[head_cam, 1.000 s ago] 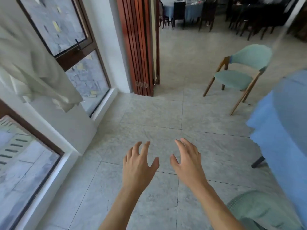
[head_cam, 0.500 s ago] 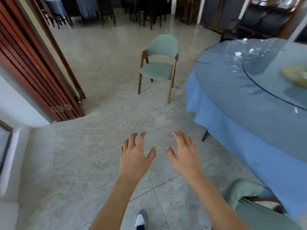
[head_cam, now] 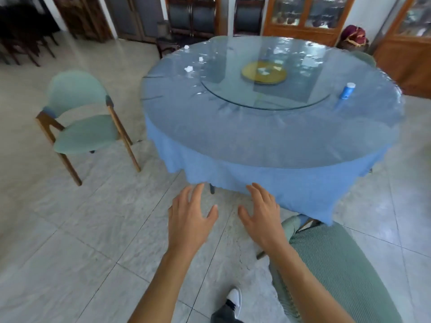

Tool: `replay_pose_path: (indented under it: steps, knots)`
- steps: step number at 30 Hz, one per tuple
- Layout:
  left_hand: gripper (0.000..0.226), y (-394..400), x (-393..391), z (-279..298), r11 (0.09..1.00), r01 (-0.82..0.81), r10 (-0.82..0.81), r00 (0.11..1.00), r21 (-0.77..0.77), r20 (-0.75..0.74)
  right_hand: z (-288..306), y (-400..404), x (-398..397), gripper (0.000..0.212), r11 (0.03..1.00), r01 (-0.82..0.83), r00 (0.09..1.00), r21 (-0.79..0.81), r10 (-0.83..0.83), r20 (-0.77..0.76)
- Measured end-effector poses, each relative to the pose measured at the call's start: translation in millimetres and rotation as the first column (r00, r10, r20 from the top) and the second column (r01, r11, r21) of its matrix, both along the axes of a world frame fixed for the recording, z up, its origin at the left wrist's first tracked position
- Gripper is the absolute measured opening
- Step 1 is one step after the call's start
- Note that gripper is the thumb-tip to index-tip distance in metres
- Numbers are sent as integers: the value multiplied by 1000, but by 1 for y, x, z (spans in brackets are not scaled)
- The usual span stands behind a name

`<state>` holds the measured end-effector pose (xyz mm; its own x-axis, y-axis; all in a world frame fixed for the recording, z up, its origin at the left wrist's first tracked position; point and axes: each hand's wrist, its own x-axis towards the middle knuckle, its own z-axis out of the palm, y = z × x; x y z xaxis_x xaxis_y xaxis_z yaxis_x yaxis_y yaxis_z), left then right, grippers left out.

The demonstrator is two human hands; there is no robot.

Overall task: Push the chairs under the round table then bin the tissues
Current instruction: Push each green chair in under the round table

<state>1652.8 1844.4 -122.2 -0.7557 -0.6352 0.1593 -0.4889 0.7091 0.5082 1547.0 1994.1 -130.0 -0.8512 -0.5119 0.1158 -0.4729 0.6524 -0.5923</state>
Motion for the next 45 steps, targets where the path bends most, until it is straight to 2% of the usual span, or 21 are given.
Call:
replay_pose_path:
  steps: [7,12,17,21,24,26,31,36,39,41,43,45]
  knots:
    - [62,28,-130,-10,951,309,-310,951,21,23,-10,52,-74,65,946,323,944,10,-323,70]
    - [60,77,-189,-20,846,533,-531,842,6,98,-23,112,-92,57,825,565,817,9,-561,136]
    - [60,118,-223,-40,698,714,-714,685,62,147,-34,155,-76,55,598,801,591,-1,-791,160]
    - [62,145,-235,-65,579,800,-812,547,157,205,-49,177,-42,55,351,936,338,28,-917,213]
    - [62,153,-236,-87,522,809,-852,481,270,206,-64,179,-9,54,163,985,145,49,-953,267]
    - [61,154,-230,-104,494,803,-869,440,333,228,-76,175,17,55,32,995,0,96,-949,315]
    - [64,150,-210,-129,493,651,-862,454,577,226,-104,162,57,51,-163,976,-207,143,-896,392]
    - [80,146,-182,-160,534,568,-841,434,626,323,-132,153,75,60,-352,911,-412,214,-762,500]
    - [89,149,-169,-171,554,474,-820,451,684,352,-153,145,81,71,-440,870,-478,225,-635,607]
    - [94,154,-164,-177,570,432,-802,479,699,357,-168,143,82,81,-537,816,-511,214,-498,700]
    - [99,158,-164,-182,593,392,-773,521,704,361,-179,142,83,77,-651,736,-502,186,-339,796]
    - [103,160,-168,-189,628,298,-723,564,719,399,-188,142,79,63,-722,667,-440,183,-183,879]
